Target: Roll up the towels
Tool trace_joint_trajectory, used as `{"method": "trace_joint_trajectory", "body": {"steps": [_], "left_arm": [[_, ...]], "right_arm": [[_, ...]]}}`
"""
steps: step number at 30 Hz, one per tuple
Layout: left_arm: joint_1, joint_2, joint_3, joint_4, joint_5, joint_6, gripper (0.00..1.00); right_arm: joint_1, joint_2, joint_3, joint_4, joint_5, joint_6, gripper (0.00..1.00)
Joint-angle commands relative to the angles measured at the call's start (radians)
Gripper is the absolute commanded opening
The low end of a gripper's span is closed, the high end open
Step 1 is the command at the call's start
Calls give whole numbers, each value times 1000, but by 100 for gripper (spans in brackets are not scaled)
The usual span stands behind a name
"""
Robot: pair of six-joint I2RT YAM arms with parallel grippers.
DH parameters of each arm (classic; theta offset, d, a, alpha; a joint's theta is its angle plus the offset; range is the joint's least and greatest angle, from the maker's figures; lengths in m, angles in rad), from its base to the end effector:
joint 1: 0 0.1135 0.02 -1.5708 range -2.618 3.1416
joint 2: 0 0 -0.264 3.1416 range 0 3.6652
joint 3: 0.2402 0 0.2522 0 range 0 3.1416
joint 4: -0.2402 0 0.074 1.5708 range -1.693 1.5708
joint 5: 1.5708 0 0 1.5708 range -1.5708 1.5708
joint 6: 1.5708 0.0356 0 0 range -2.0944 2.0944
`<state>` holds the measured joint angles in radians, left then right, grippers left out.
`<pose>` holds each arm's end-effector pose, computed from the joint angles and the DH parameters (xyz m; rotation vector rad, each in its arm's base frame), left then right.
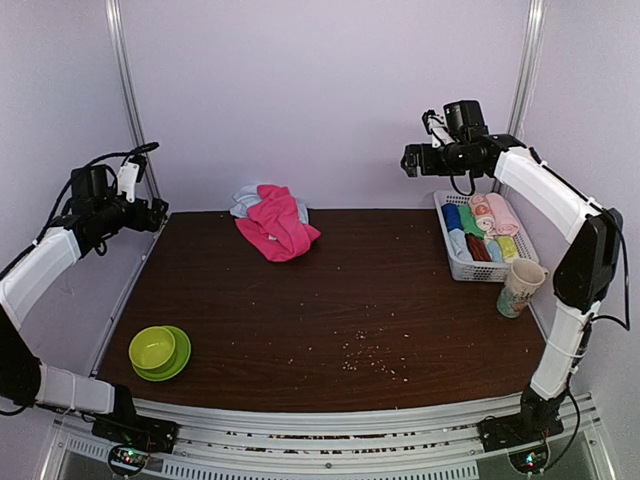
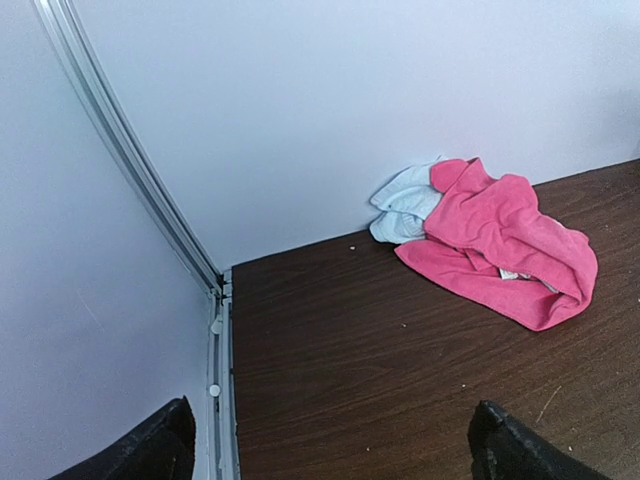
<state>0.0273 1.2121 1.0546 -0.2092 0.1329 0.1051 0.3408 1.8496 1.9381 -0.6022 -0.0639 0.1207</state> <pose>0.2807 0.0029 0.3423 0.1635 1.9274 -0.0405 0.4014 0.1448 0.3949 -0.2698 2.0847 0.3461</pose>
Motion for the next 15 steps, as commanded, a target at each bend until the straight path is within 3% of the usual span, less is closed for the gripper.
{"method": "trace_joint_trajectory", "body": {"steps": [1, 3, 15], "left_arm": [[10, 17, 1, 58, 5, -14, 98], [11, 36, 24, 43, 27, -19, 98], [9, 124, 33, 33, 125, -10, 98]], "right_arm": [[-17, -62, -101, 113, -186, 13, 99], [-10, -55, -101, 138, -202, 19, 99], [208, 189, 76, 55, 128, -69, 100]]}}
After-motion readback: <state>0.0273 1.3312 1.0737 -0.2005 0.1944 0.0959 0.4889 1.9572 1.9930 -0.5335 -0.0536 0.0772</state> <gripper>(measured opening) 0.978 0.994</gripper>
